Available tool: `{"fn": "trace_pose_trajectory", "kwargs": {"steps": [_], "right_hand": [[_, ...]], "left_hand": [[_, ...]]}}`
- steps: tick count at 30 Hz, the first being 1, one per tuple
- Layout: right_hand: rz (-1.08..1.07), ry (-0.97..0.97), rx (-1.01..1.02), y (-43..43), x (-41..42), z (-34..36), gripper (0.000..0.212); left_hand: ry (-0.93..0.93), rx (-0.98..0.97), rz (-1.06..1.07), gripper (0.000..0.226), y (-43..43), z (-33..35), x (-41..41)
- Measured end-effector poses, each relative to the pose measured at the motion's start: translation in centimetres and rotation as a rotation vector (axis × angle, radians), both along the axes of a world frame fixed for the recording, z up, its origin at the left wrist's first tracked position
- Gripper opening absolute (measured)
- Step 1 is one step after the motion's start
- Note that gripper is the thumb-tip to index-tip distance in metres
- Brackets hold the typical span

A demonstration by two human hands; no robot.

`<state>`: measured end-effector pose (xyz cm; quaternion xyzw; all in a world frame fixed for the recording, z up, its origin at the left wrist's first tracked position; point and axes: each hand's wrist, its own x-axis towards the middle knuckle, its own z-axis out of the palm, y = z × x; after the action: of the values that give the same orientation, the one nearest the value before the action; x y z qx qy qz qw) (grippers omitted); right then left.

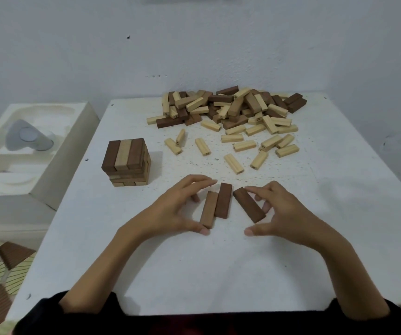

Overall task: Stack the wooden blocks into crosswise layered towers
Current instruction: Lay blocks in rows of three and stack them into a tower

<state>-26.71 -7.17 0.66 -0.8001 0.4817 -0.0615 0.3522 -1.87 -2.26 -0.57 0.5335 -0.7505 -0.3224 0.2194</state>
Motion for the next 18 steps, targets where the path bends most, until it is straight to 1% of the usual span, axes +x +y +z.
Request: {"fn": "trace_pose_trajectory", "kwargs": {"steps": [2, 4, 8, 9, 12, 15, 18], "right_hand": [[0.128, 0.083, 0.037, -0.1, 0.0, 0.6, 0.096], [0.156, 0.051, 0.032, -0.5, 0.1, 0.6, 0.094], [0.006, -0.154, -0.007, -1.0, 0.6, -0.5, 0.081], [-0.025, -0.166, -0.04, -0.9, 0.9, -0.9, 0.078], [-0.054, -0.116, -0.173, -0.7, 1.5, -1.5, 0.076], [-0.018, -0.092, -0.246, -1.0, 1.4, -1.9, 0.084], [0.062, -0.078, -0.236, -1.4, 1.1, -2.3, 0.095]], "left_hand": [[-0.055, -0.018, -0.002, 0.091, -0.6, -0.2, -0.1], [-0.081, -0.019, 0.007, 0.089, -1.1, -0.3, -0.4], [-0.057, -0.033, 0.021, 0.085, -1.5, -0.4, -0.9], [-0.051, -0.033, 0.028, 0.085, -1.5, -0.5, -0.9], [-0.024, -0.029, 0.041, 0.086, -1.3, -0.7, -0.9], [-0.026, -0.029, 0.045, 0.089, -1.1, -0.9, -0.8], [-0.052, -0.039, 0.057, 0.091, -1.4, -1.0, -0.9]]}}
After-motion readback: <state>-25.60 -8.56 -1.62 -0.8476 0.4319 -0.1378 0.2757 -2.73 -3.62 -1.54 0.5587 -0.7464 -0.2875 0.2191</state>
